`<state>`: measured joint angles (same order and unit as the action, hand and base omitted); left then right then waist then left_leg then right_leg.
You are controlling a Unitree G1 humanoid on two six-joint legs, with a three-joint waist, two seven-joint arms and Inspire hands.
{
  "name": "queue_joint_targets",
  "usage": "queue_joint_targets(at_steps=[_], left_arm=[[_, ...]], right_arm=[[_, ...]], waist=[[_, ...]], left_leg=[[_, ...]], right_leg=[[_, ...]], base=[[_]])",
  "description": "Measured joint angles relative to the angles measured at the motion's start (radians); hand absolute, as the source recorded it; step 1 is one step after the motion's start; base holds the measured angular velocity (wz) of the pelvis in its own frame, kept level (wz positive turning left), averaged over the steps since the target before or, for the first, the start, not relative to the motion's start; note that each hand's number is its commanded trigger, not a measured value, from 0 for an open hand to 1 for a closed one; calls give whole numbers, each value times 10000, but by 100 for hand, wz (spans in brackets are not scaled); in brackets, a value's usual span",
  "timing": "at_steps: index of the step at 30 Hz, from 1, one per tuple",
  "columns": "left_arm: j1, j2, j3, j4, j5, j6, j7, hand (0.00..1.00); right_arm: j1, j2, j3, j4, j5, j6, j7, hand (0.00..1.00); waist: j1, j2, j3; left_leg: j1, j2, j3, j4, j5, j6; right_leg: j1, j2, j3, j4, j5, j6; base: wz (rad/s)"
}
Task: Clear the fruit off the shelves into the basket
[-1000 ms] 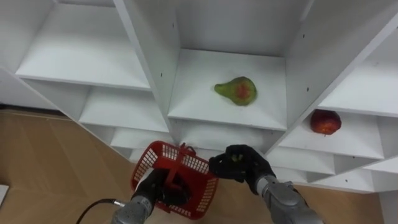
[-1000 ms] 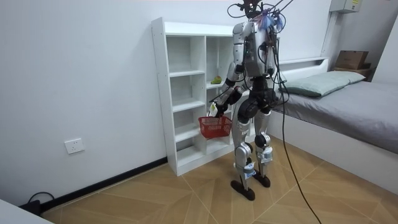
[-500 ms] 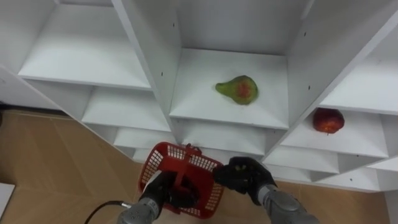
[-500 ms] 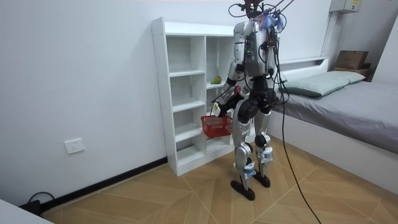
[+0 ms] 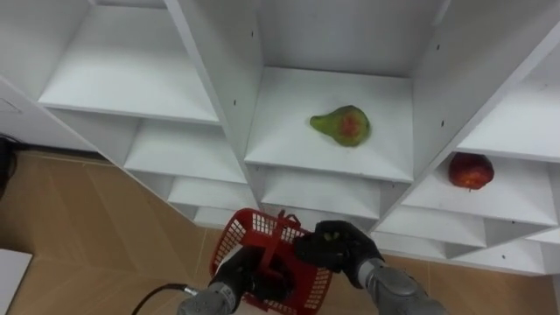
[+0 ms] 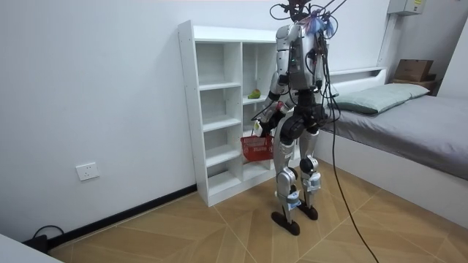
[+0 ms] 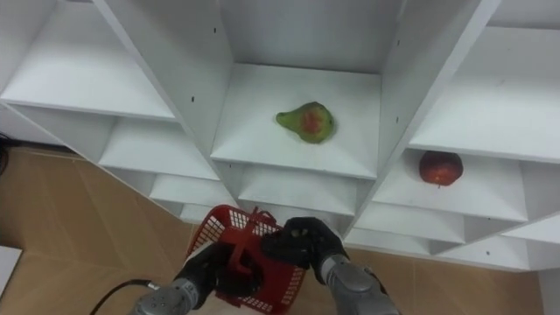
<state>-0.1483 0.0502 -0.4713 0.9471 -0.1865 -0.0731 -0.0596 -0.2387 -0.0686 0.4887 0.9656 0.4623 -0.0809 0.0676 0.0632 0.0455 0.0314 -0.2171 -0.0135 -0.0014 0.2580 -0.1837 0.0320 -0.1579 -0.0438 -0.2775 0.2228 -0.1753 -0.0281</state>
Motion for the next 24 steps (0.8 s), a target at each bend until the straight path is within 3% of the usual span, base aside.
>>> queue_joint_targets(at_steps=[8,9,10,13,14,15,24], left_arm=[[-51,-17,-218,-23,-173,0,-144,100],[-65,-18,-225,-23,-174,0,-161,100],[-71,-17,-226,-23,-174,0,-172,100],[-90,-16,-228,-23,-176,0,-198,100],[-91,-15,-229,-23,-177,0,-200,100],[-93,-4,-229,-23,-201,0,-206,100],[-133,-6,-242,-60,-1192,1,-317,100]], right_arm=[[-7,2,2,-1,7,0,27,100],[-11,2,1,0,8,0,76,75],[-15,2,2,-1,8,0,106,57],[-26,5,4,0,8,1,219,47],[-36,6,5,0,8,5,229,15],[-72,7,3,5,41,56,238,0],[-253,110,-7,203,347,180,313,0]], waist=[[-6,-17,10],[-7,-24,14],[-9,-28,17],[-10,-47,29],[-10,-54,34],[-22,-60,37],[-37,-127,70]], left_leg=[[-3,3,18,0,0,0],[-3,3,18,0,0,0],[-3,3,19,0,0,0],[-3,3,20,0,0,0],[-4,3,20,0,0,0],[-6,3,20,0,0,0],[-4,0,10,0,0,0]], right_leg=[[-12,-4,3,10,0,0],[-12,-4,4,10,0,0],[-12,-4,4,10,0,0],[-13,-4,4,10,0,0],[-14,-4,3,10,0,0],[-16,-4,10,10,0,0],[-14,-6,0,15,0,0]], base=[[0],[0],[0],[0],[0],[0],[0]])
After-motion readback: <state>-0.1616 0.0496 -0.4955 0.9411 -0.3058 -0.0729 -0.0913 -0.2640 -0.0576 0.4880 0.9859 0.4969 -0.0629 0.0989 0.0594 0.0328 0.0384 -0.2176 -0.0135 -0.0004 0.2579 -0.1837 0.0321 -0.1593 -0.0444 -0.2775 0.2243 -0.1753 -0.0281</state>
